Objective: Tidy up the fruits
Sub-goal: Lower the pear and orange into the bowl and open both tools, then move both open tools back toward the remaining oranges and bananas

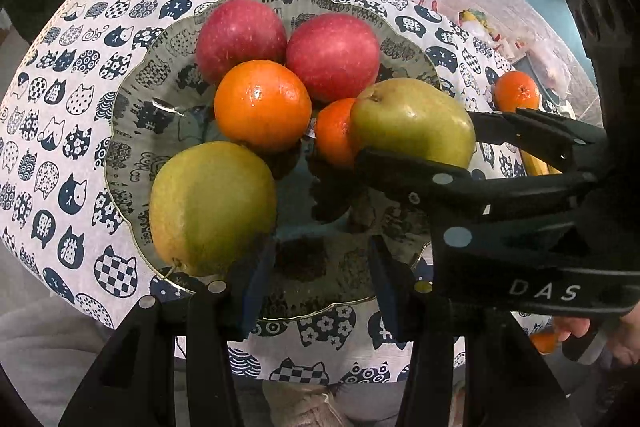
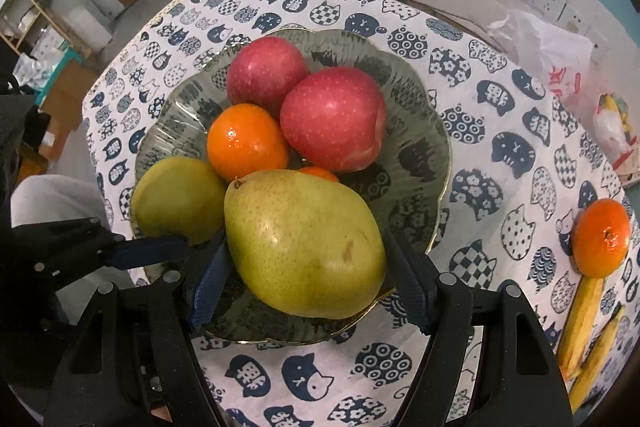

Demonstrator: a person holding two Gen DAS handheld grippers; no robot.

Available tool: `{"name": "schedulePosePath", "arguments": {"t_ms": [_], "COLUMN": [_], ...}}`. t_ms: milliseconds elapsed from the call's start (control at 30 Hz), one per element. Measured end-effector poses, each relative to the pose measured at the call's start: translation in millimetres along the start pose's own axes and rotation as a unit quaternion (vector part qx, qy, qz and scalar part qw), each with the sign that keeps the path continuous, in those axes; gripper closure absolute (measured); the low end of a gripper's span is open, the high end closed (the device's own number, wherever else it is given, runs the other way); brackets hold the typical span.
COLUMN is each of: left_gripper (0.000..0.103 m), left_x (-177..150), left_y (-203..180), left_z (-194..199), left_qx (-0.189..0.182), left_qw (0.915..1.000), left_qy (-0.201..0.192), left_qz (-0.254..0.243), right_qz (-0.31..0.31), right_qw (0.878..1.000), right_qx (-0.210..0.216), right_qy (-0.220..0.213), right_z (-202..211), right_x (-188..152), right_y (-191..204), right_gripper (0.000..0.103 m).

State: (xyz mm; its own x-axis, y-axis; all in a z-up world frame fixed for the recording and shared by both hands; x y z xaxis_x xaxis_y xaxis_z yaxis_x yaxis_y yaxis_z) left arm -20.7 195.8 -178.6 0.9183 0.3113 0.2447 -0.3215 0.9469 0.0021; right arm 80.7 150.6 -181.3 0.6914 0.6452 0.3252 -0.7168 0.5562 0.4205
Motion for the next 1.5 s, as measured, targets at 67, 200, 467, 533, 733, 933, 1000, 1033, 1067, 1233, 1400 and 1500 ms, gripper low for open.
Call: {"name": "schedulePosePath", "arguments": {"t_ms": [67, 200, 467, 533, 733, 933, 1000, 1033, 1067, 1233, 1400, 1500], "left_gripper": [0.054, 0.053, 0.050, 0.049, 0.044, 0.041, 0.040, 0.040, 0.040, 0.040, 0.036, 0.034], "left_x": [0, -1, -3, -2, 2, 6, 7, 7, 7, 9, 9, 10], "left_y": [0, 0, 1, -1, -6, -18, -24, -28, -31, -52, -71, -85], "left_z": [0, 0, 4, 7, 21, 40, 43, 44, 45, 46, 49, 51], "left_qx": [0.001, 0.006, 0.009, 0.011, 0.006, 0.000, -0.002, -0.001, -0.001, -0.001, 0.000, 0.001], "left_qw": [1.0000, 1.0000, 0.9999, 0.9999, 0.9997, 0.9989, 0.9986, 0.9984, 0.9984, 0.9980, 0.9971, 0.9960], "left_qy": [0.001, 0.000, -0.001, -0.006, -0.025, -0.047, -0.053, -0.055, -0.056, -0.055, -0.057, -0.062], "left_qz": [0.000, 0.002, 0.005, 0.004, 0.004, -0.003, -0.007, -0.011, -0.014, -0.033, -0.051, -0.065], "right_qz": [-0.001, -0.006, -0.018, -0.023, -0.035, -0.044, -0.045, -0.047, -0.050, -0.061, -0.072, -0.087], "right_qw": [1.000, 1.000, 0.999, 0.999, 0.998, 0.996, 0.996, 0.995, 0.995, 0.993, 0.991, 0.989], "right_qx": [0.000, 0.002, 0.009, 0.010, 0.004, -0.013, -0.022, -0.027, -0.031, -0.052, -0.073, -0.082], "right_qy": [0.002, -0.006, -0.037, -0.042, -0.057, -0.072, -0.077, -0.078, -0.080, -0.084, -0.086, -0.088], "right_z": [-1, 2, 23, 27, 44, 68, 76, 81, 84, 103, 120, 130], "right_x": [0, 1, 6, 6, 4, -6, -11, -14, -17, -34, -51, -62], "right_y": [0, -1, -2, -4, -10, -20, -24, -27, -30, -42, -55, -67], "right_gripper": [0.029, 0.029, 0.028, 0.028, 0.028, 0.028, 0.027, 0.027, 0.027, 0.027, 0.027, 0.027]}}
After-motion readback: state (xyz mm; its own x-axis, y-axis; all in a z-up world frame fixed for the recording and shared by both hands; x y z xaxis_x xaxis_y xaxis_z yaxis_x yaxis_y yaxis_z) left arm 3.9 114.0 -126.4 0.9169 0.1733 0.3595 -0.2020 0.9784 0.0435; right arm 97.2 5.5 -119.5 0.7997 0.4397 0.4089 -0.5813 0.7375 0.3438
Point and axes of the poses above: each gripper's, at about its wrist camera, not at the fingertips, and z roughly against the way its jaws point, y to its left, x to its top, the point moved 1 cm from there along -z, roughly the way its jaws point, and after that the axes turned 13 degrees about x, right-handed, at the moved point
